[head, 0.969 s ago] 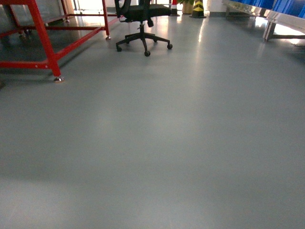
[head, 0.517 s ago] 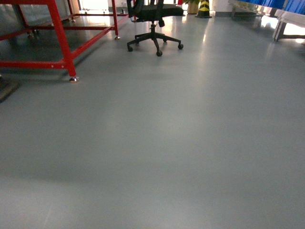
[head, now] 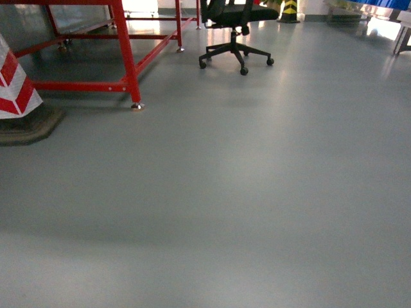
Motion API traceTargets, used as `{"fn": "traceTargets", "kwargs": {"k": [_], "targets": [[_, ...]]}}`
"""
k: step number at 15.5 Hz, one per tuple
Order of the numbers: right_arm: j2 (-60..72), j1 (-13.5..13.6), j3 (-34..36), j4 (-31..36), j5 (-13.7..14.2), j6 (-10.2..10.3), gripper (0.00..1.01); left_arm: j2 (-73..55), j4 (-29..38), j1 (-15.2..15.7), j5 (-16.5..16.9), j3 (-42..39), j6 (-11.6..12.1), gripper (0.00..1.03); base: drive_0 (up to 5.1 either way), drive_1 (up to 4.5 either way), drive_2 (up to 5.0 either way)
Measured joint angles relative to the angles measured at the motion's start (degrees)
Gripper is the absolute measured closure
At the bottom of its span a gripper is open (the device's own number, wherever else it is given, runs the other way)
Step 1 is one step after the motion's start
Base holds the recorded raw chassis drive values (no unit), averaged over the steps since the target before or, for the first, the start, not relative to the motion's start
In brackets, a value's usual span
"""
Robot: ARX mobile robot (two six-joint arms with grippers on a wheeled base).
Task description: Pick capacitor and pack into box
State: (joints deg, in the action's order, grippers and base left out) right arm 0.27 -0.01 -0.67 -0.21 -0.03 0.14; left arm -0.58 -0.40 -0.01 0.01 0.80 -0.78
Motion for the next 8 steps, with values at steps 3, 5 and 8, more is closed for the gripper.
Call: {"fn": "traceTargets", "kwargs": {"k": [3, 5, 8], "targets": [[0.0, 0.0, 0.0, -0.1, 0.0, 0.0, 0.03, 0.0, 0.1, 0.0, 0.0, 0.0, 0.0, 0.59, -5.2, 2.24, 2.2], [0.0, 0.0, 0.0, -0.1, 0.1, 0.0, 0.03, 0.0, 0.0, 0.0, 0.0, 0.0, 0.0, 0.59, -4.9, 2.5, 2.5], [0.0, 0.0, 0.0, 0.0, 0.0, 0.0, 0.03, 0.0, 0.0, 0.0, 0.0, 0.0, 0.0, 0.59, -5.0, 2.45, 2.5]]}}
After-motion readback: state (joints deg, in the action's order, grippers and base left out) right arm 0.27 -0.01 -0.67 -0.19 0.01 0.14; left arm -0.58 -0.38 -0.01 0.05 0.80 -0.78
